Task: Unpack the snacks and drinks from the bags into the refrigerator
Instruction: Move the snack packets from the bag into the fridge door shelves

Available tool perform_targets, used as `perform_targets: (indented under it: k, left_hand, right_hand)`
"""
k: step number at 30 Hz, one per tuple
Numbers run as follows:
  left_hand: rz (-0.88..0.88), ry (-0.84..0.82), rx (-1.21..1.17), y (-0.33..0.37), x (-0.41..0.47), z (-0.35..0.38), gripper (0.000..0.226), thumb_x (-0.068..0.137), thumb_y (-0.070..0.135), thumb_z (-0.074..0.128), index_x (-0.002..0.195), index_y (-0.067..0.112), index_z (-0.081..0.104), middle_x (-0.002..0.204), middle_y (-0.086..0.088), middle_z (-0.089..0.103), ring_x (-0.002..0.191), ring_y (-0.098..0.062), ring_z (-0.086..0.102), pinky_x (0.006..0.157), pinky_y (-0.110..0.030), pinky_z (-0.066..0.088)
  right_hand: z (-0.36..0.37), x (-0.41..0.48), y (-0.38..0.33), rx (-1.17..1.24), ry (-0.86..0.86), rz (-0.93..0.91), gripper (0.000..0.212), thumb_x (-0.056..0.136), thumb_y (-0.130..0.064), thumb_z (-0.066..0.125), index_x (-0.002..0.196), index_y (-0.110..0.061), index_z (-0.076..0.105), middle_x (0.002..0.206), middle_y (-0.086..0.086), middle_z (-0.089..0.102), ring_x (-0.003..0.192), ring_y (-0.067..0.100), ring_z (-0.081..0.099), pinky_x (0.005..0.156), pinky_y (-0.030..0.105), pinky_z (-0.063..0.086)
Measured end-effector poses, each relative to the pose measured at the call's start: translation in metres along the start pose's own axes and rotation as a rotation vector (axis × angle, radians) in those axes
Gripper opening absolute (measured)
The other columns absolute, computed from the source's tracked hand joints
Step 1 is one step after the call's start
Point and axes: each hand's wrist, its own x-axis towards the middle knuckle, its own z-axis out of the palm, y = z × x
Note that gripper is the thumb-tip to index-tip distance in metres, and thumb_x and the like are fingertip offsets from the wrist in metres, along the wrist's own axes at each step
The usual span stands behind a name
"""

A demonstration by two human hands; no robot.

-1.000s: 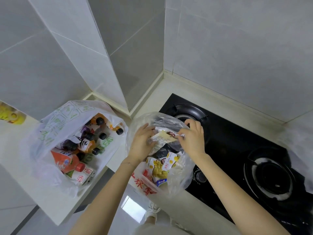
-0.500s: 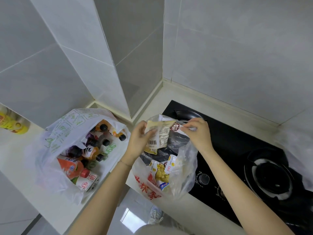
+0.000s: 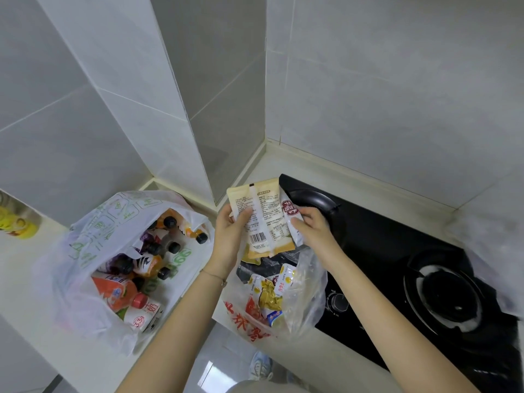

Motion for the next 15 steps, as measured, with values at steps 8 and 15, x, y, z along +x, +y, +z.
perform_targets:
  k: [8,15]
  left_hand:
    - [-0.07,-0.043,-0.094,-0.003,-0.006,-0.001,0.028,0.097,0.008,0.053,0.123,-0.003,0.057,0.118,-0.014,0.068,0.102,-0.023,0.069,0.079,-0.029,0.057]
    - [-0.168,-0.206,0.059,-0.008,-0.013,-0.002,0.028,0.09,0.01,0.066,0.116,0.018,0.06,0.11,0.006,0.071,0.095,-0.005,0.069,0.074,-0.016,0.053]
  right_hand:
    - [0.012,0.0,0.004,0.064,0.003,0.021,0.051,0.075,-0.003,0.079,0.111,-0.027,0.051,0.115,0.002,0.064,0.098,0.015,0.066,0.076,0.034,0.058]
    - [0.02,0.003,0.0,0.056,0.172,-0.071,0.051,0.076,-0.01,0.08,0.114,-0.028,0.051,0.111,-0.004,0.059,0.098,0.017,0.064,0.082,0.036,0.057]
